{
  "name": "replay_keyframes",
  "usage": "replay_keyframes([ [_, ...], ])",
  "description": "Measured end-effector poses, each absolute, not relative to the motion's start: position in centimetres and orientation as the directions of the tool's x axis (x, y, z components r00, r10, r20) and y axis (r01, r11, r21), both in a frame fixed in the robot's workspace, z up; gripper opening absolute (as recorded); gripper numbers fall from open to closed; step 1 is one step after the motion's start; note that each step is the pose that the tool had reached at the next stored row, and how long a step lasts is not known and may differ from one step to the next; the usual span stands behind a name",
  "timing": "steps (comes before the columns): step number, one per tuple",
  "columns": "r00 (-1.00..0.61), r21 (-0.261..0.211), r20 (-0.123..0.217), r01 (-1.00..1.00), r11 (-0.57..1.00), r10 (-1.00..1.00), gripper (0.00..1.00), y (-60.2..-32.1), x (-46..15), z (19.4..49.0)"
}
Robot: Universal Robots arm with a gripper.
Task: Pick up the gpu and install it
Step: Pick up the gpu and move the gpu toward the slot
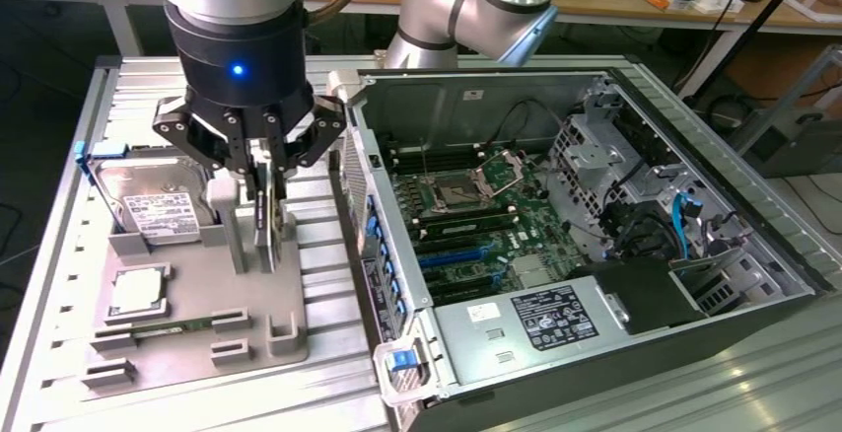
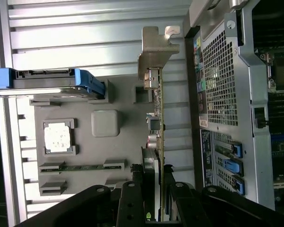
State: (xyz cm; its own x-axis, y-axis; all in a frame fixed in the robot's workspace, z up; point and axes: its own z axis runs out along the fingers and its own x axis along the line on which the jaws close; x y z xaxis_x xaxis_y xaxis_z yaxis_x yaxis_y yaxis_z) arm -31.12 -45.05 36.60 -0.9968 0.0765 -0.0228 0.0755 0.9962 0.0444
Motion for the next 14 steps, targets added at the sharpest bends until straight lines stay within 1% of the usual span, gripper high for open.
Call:
replay_keyframes([
  [14, -0.997, 0.044, -0.023, 0.075, 0.996, 0.077, 0.27, -45.1, -31.1, 37.8],
])
